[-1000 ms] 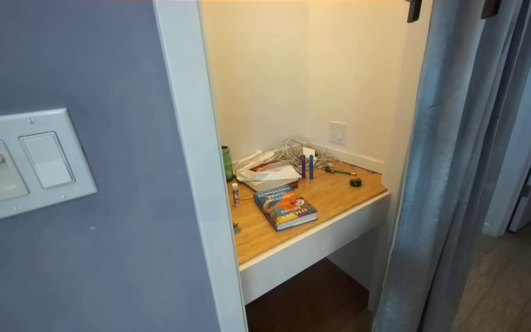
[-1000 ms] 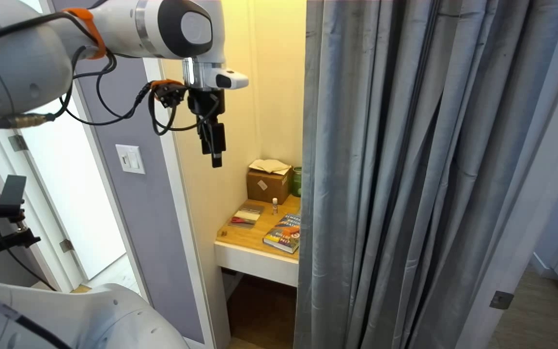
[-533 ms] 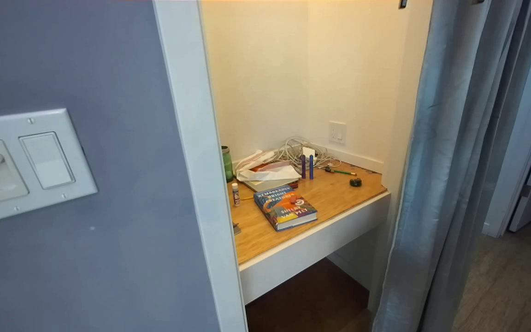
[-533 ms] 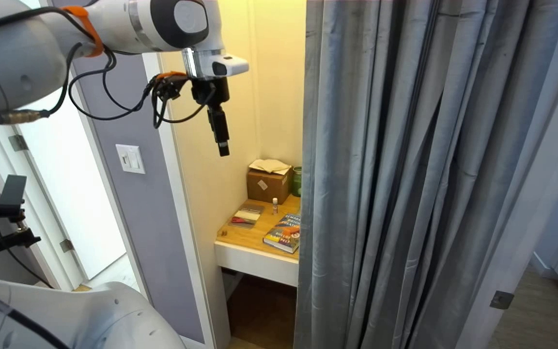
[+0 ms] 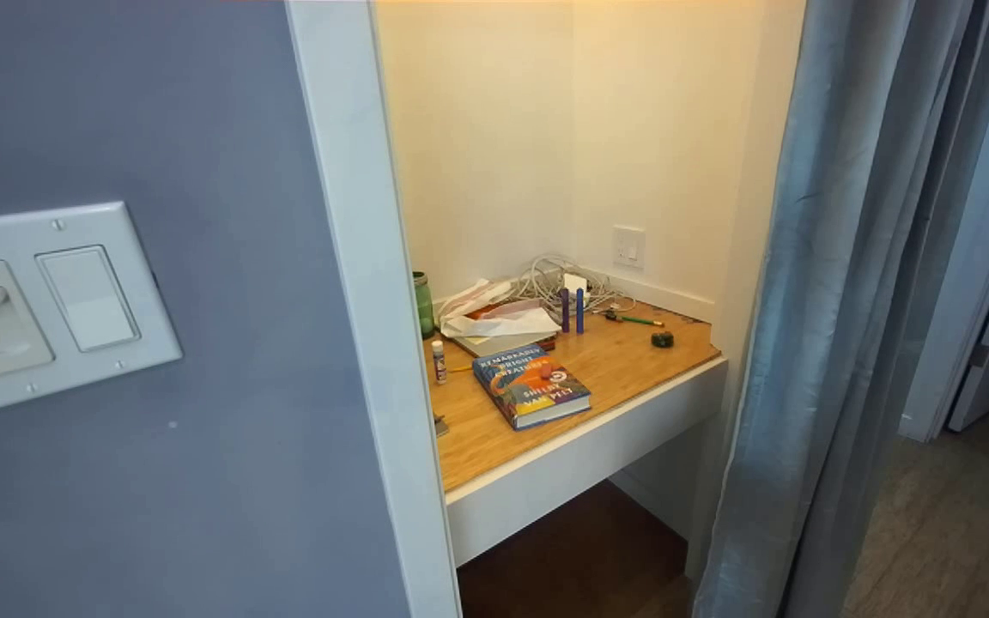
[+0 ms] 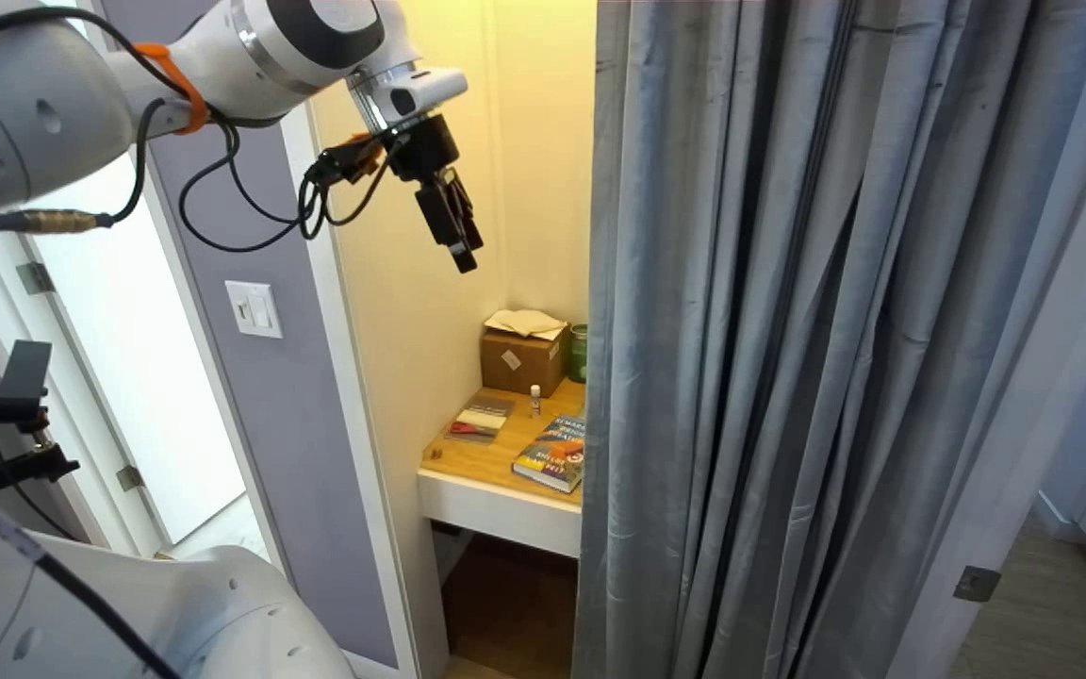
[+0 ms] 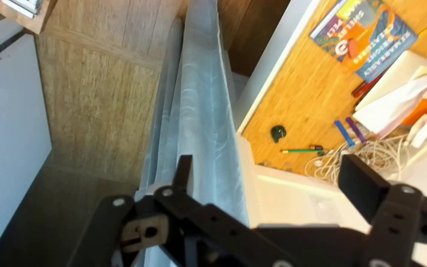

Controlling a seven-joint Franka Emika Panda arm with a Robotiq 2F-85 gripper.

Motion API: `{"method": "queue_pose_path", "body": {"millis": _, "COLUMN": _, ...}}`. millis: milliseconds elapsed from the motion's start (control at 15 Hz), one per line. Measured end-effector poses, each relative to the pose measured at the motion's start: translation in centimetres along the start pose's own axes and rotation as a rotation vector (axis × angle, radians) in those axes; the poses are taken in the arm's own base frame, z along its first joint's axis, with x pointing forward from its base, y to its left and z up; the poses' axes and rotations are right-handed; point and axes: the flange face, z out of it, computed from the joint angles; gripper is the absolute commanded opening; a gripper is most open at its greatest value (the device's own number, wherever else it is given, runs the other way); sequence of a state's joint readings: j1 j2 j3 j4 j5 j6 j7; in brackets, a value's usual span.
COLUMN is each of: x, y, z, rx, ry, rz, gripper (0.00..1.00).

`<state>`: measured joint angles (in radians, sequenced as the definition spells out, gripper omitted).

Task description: Pull the closet curtain to the left

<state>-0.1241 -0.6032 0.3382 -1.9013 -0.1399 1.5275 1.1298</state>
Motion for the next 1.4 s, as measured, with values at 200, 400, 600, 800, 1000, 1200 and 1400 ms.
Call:
{"method": "queue_pose_path", "body": {"millis": 200, "x": 1.1, "y": -0.8, "z": -0.1, "rx": -0.048, "ry": 0.121, "rz": 0.098, "gripper": 1.0}}
{"method": "queue_pose_path", "body": {"millis": 400, "x": 2.3, "y": -1.8, "z": -0.5, "rx": -0.088, "ry": 0.255, "rz": 0.189, "gripper": 1.0}}
{"method": "queue_pose_path", "body": {"millis": 600, "x": 3.5, "y": -2.6, "z": -0.9, "rx": -0.132, "ry": 0.396, "rz": 0.273, "gripper": 1.0}}
{"method": "queue_pose_path", "body": {"millis": 800, "x": 4.0, "y": -3.3, "z": -0.9, "rx": -0.147, "ry": 0.441, "rz": 0.304, "gripper": 1.0}}
{"method": "queue_pose_path", "body": {"millis": 1000, "x": 4.1, "y": -3.4, "z": -0.9, "rx": -0.148, "ry": 0.444, "rz": 0.308, "gripper": 1.0}}
{"method": "queue_pose_path", "body": {"millis": 1200, "x": 4.1, "y": -3.4, "z": -1.1, "rx": -0.146, "ry": 0.444, "rz": 0.31, "gripper": 1.0}}
{"method": "queue_pose_path", "body": {"millis": 1400, "x": 5.0, "y": -3.0, "z": -1.4, "rx": -0.147, "ry": 0.509, "rz": 0.365, "gripper": 1.0}}
